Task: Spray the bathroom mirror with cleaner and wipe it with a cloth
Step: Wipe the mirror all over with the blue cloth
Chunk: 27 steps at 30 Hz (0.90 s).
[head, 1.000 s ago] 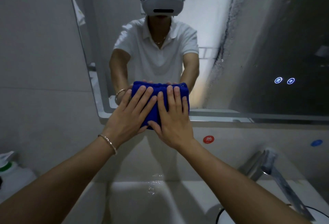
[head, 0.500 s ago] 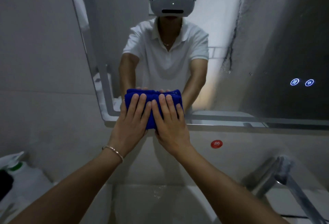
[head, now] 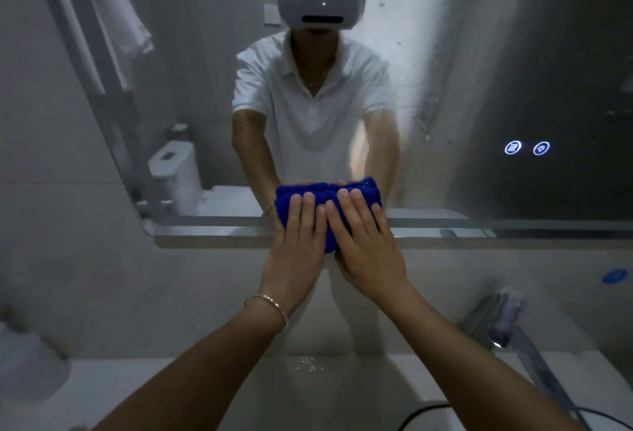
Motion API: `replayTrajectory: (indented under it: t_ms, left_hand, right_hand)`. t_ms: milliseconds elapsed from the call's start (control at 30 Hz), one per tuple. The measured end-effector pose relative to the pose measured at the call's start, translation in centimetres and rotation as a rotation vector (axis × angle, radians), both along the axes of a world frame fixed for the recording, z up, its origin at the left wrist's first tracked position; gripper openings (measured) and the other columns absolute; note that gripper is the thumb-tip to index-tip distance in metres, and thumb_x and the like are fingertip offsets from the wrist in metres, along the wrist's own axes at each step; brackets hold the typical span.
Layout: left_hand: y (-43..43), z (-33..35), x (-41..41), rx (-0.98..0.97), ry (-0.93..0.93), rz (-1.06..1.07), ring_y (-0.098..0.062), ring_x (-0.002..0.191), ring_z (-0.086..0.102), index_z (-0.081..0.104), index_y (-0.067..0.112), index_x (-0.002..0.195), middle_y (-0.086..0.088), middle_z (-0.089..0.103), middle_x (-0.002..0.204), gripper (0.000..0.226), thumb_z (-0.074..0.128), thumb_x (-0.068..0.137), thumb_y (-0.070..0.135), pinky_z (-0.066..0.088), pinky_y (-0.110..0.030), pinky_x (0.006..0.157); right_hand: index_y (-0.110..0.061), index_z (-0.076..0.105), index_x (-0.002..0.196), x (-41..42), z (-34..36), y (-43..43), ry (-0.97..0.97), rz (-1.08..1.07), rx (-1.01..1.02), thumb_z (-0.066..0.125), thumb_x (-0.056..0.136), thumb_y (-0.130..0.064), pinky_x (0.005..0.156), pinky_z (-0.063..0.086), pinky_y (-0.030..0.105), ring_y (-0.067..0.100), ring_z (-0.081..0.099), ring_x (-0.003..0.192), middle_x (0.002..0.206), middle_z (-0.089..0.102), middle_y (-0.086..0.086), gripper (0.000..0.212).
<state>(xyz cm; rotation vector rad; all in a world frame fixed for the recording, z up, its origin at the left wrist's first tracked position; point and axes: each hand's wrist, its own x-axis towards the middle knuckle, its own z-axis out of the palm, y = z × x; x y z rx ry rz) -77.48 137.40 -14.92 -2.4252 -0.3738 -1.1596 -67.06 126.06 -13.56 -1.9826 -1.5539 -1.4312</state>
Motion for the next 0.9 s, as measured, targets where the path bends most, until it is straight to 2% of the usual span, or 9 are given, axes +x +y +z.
replayTrajectory:
  t_ms: [67, 167, 267, 433, 533, 600, 733, 800, 900]
  left_hand:
    - [-2.3, 0.6, 2.1, 0.023, 0.007, -0.014, -0.042, 0.139, -0.019, -0.013, -0.006, 0.143, -0.030, -0.023, 0.148, 0.088, 0.046, 0.086, 0.025, 0.002, -0.056, 0.112]
    - [-4.8, 2.0, 4.2, 0.045, 0.073, -0.019, -0.039, 0.138, -0.023, -0.018, -0.005, 0.142, -0.028, -0.027, 0.148, 0.099, 0.052, 0.085, 0.035, 0.006, -0.056, 0.113]
    - [-4.8, 2.8, 4.0, 0.099, 0.145, -0.005, -0.038, 0.139, -0.023, -0.017, -0.003, 0.144, -0.026, -0.027, 0.149, 0.094, 0.042, 0.089, 0.046, -0.003, -0.053, 0.113]
    - [-2.4, 7.6, 2.6, 0.306, 0.198, -0.094, -0.031, 0.143, -0.007, -0.010, 0.003, 0.146, -0.011, -0.011, 0.154, 0.081, 0.022, 0.089, 0.049, -0.001, -0.046, 0.116]
    - [-1.5, 13.1, 2.2, 0.312, 0.143, -0.087, -0.029, 0.143, 0.004, -0.001, 0.004, 0.148, -0.011, -0.001, 0.155, 0.085, 0.027, 0.085, 0.055, 0.009, -0.046, 0.116]
    - [-0.7, 17.8, 2.0, 0.293, 0.086, -0.077, -0.030, 0.143, 0.007, 0.004, 0.004, 0.148, -0.015, 0.007, 0.155, 0.088, 0.030, 0.085, 0.060, 0.013, -0.048, 0.116]
    - [0.5, 27.9, 0.7, 0.293, 0.032, -0.082, -0.032, 0.144, 0.007, 0.007, 0.003, 0.148, -0.019, 0.010, 0.155, 0.094, 0.022, 0.084, 0.069, 0.010, -0.049, 0.116]
    - [0.6, 29.6, 0.4, 0.270, 0.043, -0.036, -0.031, 0.144, 0.002, 0.002, 0.004, 0.148, -0.018, 0.003, 0.156, 0.094, 0.022, 0.083, 0.069, 0.003, -0.047, 0.117]
    - [0.5, 26.9, 0.3, 0.254, 0.018, -0.046, -0.033, 0.144, 0.007, 0.007, 0.002, 0.148, -0.020, 0.008, 0.155, 0.092, 0.031, 0.084, 0.064, 0.005, -0.048, 0.116]
  right_hand:
    - [-0.012, -0.004, 0.151, 1.6, 0.1, -2.6, 0.054, -0.058, -0.018, 0.049, 0.086, -0.022, 0.119, 0.002, 0.041, 0.024, -0.006, 0.147, 0.159, -0.005, 0.012, 0.085]
    - [-0.013, -0.006, 0.151, 2.8, 1.0, -5.6, 0.207, -0.092, -0.034, 0.043, 0.082, -0.028, 0.119, -0.001, 0.040, 0.023, -0.009, 0.146, 0.156, 0.005, 0.014, 0.087]
    - [-0.015, -0.007, 0.151, 2.0, 1.7, -6.1, 0.361, -0.050, -0.055, 0.041, 0.084, -0.035, 0.118, -0.006, 0.038, 0.022, -0.011, 0.146, 0.157, -0.006, 0.008, 0.085]
    - [-0.013, -0.010, 0.150, -0.2, 3.6, -3.4, 0.525, -0.120, 0.115, 0.026, 0.097, -0.040, 0.116, -0.012, 0.035, 0.019, -0.020, 0.144, 0.156, -0.014, 0.005, 0.070]
    - [-0.009, -0.007, 0.147, -0.3, 9.2, -2.1, 0.459, -0.075, 0.171, 0.026, 0.097, -0.037, 0.115, -0.015, 0.032, 0.017, -0.019, 0.143, 0.155, -0.009, 0.010, 0.067]
    - [-0.006, 0.001, 0.148, 0.3, 14.6, -1.6, 0.337, -0.066, 0.169, 0.026, 0.097, -0.037, 0.114, -0.014, 0.032, 0.022, -0.008, 0.145, 0.157, 0.000, 0.015, 0.065]
    - [-0.012, 0.012, 0.151, 0.9, 25.1, -0.7, 0.183, -0.063, 0.191, 0.025, 0.097, -0.038, 0.114, -0.012, 0.031, 0.026, 0.003, 0.146, 0.159, 0.009, 0.014, 0.061]
    - [-0.015, 0.013, 0.152, 0.7, 27.0, -0.2, 0.173, -0.062, 0.236, 0.025, 0.098, -0.037, 0.115, -0.008, 0.034, 0.026, 0.004, 0.147, 0.159, 0.010, 0.012, 0.059]
    - [-0.015, 0.019, 0.151, 0.7, 24.2, 0.4, 0.175, -0.061, 0.284, 0.029, 0.097, -0.037, 0.116, -0.006, 0.035, 0.027, 0.010, 0.145, 0.157, 0.016, 0.014, 0.059]
